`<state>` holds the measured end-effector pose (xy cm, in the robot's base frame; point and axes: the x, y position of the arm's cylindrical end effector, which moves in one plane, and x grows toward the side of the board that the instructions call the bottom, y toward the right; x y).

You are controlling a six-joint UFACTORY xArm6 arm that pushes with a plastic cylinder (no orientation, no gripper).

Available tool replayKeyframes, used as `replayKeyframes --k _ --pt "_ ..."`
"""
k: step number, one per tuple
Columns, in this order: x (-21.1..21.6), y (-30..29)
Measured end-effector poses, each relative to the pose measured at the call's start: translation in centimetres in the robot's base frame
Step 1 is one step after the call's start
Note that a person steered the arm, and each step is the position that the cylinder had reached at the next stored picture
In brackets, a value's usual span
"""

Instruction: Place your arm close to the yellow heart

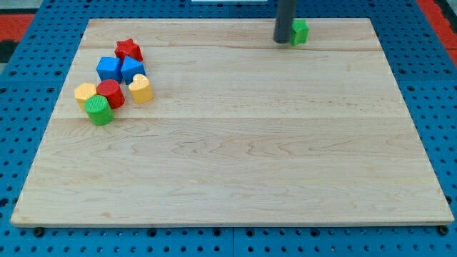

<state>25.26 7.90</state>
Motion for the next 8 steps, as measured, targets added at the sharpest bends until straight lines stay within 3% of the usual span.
replayKeyframes --k 1,4,5,8 --pt "-1.9 -1.6" --pt "-2.3 5.4" --pt "1.3 3.7" --pt "18.8 -5.0"
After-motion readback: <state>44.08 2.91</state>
